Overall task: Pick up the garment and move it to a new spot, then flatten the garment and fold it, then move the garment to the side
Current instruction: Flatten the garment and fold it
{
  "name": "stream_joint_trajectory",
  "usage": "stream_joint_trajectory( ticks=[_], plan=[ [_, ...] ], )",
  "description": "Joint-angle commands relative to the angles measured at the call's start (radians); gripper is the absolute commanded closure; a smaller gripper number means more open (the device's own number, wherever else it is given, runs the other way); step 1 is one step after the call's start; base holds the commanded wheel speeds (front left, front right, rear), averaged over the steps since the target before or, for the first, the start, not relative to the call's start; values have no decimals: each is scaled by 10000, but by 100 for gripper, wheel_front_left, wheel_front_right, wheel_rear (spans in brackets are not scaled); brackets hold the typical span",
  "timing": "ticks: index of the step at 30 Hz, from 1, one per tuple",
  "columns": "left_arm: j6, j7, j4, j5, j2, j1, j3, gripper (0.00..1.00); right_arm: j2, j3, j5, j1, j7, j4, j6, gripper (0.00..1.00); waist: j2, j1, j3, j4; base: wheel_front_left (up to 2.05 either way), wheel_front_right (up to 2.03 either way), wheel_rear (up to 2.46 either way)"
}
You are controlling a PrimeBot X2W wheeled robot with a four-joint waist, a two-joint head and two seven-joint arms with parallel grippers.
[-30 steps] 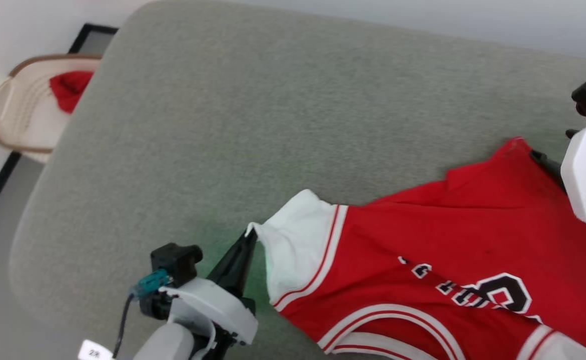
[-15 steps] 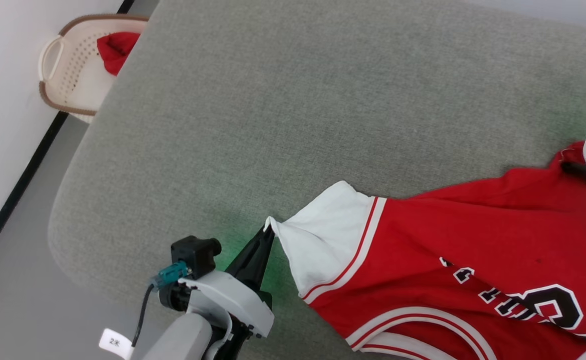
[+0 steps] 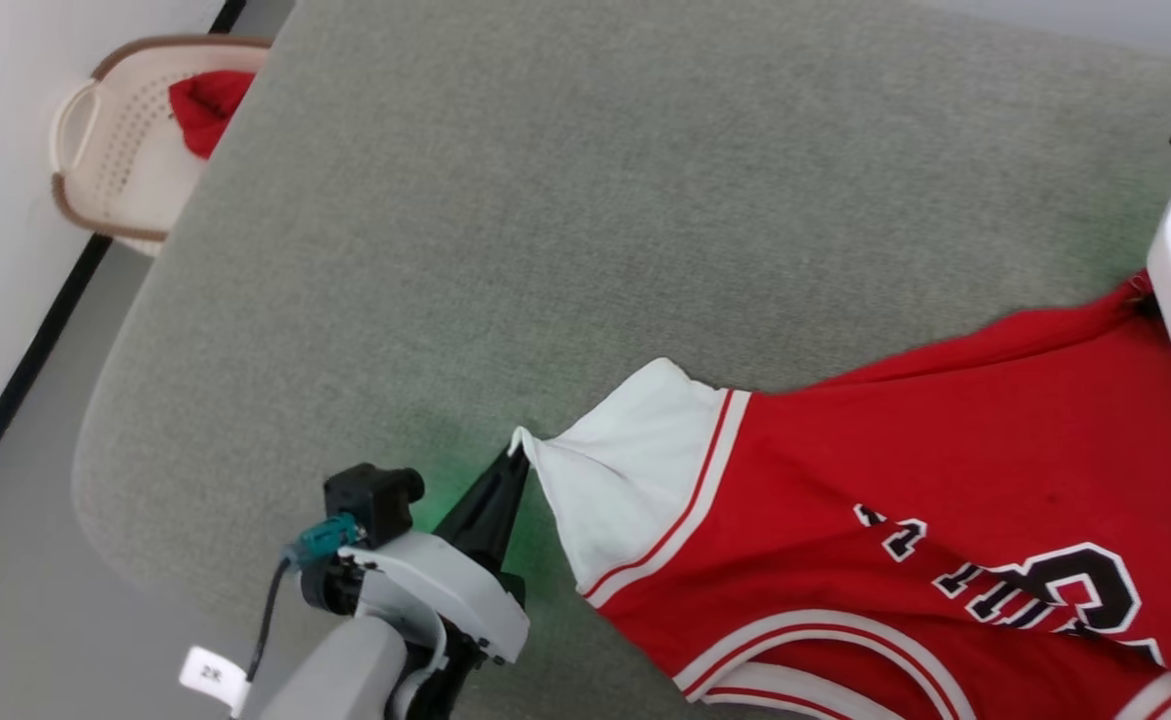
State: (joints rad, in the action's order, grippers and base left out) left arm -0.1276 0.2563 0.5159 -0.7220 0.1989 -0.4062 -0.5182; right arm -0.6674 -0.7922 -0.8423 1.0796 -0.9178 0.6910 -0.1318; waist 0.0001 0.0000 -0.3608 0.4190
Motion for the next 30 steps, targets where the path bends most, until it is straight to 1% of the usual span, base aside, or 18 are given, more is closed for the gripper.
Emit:
stream_joint_trajectory(
  ticks=[1,4,7,10,15,19,22,25,30],
  plan=[
    [-23,-17,-13,-63,116,-149,-9,100,-3,-65,79,-85,4,194,21,100,-1,0,187,-181,0,0,0],
    [-30,-299,-206,-201,379,-298,9,100,231,19,40,188,271,75,17,100,-1,0,449,-413,0,0,0],
    [-31,-879,-518,-352,809,-562,73,100,454,70,-107,343,524,-39,16,100,-1,0,790,-657,0,0,0],
    [152,-1662,-979,-228,1396,-1097,121,100,556,111,-153,531,808,-149,16,100,-1,0,1148,-888,0,0,0],
    [296,-3123,-1715,-34,2376,-2383,252,100,737,239,-143,919,1432,-368,16,100,-1,0,1727,-1271,0,0,0],
    [277,-4022,-1868,112,2876,-3752,356,100,917,344,147,1293,2198,-353,16,100,-1,0,2073,-1598,0,0,0],
    [207,-4501,-1599,169,3033,-4869,401,100,1088,429,399,1627,2887,-219,16,100,-1,0,2280,-1827,0,0,0],
    [136,-4745,-1138,299,3084,-5970,329,100,1294,631,790,2014,3720,29,16,100,-1,0,2458,-2085,0,0,0],
    [61,-4737,-70,629,3028,-7685,211,100,1754,966,1478,2606,5017,719,16,100,-1,0,2707,-2514,0,0,0]
  ],
)
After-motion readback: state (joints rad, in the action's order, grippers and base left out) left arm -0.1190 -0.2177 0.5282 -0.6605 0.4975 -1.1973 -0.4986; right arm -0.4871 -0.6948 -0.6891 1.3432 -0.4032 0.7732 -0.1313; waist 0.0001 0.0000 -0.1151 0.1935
